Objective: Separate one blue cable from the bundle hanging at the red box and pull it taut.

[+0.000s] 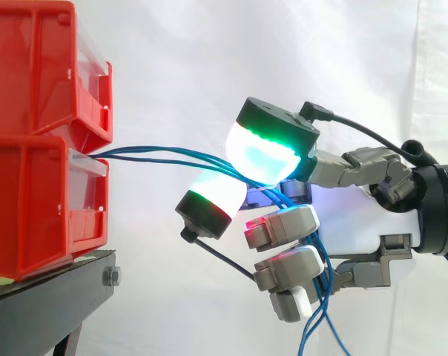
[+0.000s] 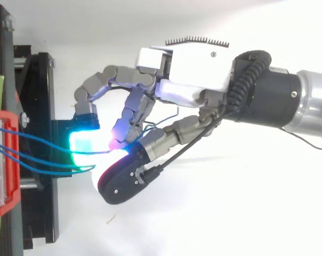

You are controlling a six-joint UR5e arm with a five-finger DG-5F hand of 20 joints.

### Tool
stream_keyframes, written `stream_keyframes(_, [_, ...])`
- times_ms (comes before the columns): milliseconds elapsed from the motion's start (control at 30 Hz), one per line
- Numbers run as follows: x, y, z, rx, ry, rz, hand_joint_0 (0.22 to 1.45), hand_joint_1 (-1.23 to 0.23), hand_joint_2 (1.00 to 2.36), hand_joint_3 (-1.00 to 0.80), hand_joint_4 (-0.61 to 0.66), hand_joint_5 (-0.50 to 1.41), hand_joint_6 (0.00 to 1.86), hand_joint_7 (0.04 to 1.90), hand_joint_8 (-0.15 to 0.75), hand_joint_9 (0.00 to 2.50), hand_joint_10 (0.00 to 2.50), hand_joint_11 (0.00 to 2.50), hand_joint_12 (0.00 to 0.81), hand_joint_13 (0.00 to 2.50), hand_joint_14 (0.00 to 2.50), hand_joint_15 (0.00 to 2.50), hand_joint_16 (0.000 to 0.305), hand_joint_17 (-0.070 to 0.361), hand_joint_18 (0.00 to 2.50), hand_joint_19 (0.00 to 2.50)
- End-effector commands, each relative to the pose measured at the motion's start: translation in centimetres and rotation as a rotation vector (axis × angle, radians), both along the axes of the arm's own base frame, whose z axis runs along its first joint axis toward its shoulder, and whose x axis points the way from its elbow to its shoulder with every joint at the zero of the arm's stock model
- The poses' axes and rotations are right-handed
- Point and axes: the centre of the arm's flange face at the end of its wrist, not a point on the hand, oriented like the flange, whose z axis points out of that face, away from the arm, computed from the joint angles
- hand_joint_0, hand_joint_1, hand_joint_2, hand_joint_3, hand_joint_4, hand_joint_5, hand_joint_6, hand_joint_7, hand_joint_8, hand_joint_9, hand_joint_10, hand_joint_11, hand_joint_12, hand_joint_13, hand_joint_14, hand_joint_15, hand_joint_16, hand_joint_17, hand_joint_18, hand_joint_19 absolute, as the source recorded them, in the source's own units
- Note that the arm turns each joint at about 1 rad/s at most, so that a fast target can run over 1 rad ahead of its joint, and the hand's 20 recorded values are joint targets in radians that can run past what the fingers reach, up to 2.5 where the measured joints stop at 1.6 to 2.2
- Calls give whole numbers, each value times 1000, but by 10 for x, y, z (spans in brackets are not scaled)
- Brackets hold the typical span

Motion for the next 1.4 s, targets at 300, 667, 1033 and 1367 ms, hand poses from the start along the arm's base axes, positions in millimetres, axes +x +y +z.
stream_keyframes(300, [0,0,-1,0,1,0,678,-944,1000,-500,-69,-161,894,1052,204,1217,1,1626,308,1154,24,1372,46,103,938,857])
stream_keyframes(667, [0,0,0,0,1,0,496,-803,1000,-500,-22,-152,885,1002,242,1252,39,1585,351,1190,20,1370,51,115,978,874])
stream_keyframes(1033, [0,1,0,0,0,2,598,-792,1005,-396,-35,-147,882,1075,241,1296,17,1610,349,1203,21,1380,51,115,984,873])
stream_keyframes(1367, [0,3,0,0,-1,-4,668,-901,1010,-324,-95,-156,897,1166,218,1241,3,1632,316,1163,23,1382,47,105,942,879])
